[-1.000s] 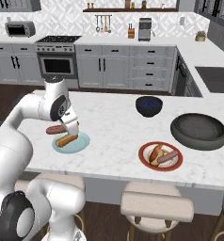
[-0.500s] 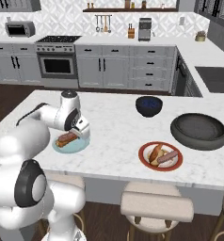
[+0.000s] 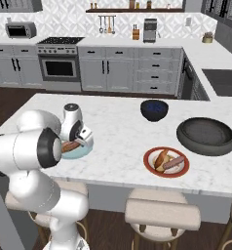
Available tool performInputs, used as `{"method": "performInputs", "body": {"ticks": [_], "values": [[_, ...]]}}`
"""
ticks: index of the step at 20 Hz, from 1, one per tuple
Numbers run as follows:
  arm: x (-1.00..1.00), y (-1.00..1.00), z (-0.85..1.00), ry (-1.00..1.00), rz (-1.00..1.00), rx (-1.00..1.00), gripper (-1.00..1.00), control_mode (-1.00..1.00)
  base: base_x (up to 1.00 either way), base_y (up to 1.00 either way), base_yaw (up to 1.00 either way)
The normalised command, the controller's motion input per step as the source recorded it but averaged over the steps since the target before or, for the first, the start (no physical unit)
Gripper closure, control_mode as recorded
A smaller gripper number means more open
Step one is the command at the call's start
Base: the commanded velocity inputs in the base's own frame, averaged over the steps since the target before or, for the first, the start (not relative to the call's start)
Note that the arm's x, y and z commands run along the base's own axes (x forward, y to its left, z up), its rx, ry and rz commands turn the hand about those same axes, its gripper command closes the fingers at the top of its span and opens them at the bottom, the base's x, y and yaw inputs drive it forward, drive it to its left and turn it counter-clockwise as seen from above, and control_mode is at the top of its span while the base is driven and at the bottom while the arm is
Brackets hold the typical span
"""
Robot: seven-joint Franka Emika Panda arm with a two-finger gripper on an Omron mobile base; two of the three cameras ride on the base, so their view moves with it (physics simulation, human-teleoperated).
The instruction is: Place one bun and one sausage from the bowl on each plate.
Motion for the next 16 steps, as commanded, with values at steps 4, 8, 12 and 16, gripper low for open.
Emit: {"method": "performInputs", "body": {"ticks": [4, 8, 12, 16], "values": [[0.37, 0.0, -0.54, 0.0, 0.0, 0.0, 1.0, -1.0, 0.0, 0.0, 0.0], [0.07, 0.0, -0.41, 0.0, 0.0, 0.0, -1.0, -1.0, 0.0, 0.0, 0.0], [0.01, 0.0, -0.02, 0.0, 0.0, 0.0, -1.0, -1.0, 0.0, 0.0, 0.0], [-0.08, 0.0, 0.53, -0.06, 0.0, 0.0, -1.0, -1.0, 0.0, 0.0, 0.0]]}}
